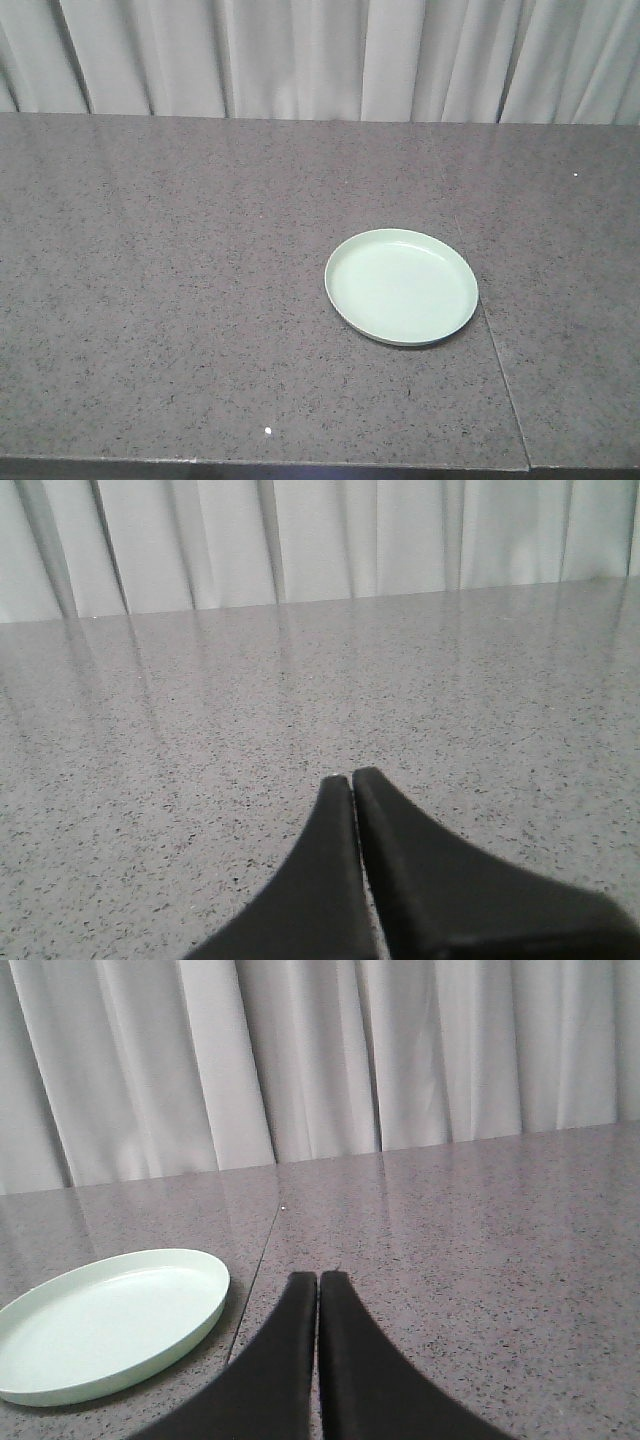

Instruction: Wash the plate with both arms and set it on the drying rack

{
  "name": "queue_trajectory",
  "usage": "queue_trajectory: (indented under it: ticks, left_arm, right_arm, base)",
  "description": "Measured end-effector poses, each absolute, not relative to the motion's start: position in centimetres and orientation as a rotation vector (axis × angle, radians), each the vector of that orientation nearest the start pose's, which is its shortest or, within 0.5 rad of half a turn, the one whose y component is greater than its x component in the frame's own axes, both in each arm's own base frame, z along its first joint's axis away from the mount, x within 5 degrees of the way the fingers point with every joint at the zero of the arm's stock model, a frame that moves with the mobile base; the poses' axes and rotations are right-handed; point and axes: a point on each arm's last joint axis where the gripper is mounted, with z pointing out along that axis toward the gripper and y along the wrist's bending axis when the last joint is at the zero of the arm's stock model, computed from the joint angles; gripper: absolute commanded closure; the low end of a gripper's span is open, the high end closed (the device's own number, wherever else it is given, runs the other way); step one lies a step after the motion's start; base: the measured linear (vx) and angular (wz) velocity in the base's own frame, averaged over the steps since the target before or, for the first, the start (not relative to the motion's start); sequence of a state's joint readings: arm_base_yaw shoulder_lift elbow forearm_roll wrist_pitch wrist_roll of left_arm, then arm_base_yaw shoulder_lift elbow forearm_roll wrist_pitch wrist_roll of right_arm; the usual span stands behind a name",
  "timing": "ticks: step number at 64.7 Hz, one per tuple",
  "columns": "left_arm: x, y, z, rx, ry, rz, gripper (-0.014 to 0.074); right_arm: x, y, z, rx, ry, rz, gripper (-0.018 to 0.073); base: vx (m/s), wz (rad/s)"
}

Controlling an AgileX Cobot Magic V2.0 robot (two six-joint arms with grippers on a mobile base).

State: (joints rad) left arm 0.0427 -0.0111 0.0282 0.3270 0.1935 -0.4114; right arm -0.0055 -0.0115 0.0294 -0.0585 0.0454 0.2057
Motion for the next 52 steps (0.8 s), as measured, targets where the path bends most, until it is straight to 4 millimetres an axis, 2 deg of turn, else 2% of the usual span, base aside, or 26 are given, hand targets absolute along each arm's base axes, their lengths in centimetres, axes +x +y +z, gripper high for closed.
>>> queue_trajectory:
  ticks: [52]
  left_arm:
    - [5.57,0.80,18.76,-0.158,1.677,0.016,0.0603]
  right_arm:
    - [5.68,-0.06,19.98,0.121,1.543,0.111,0.0564]
  base:
    - [0.00,0.00]
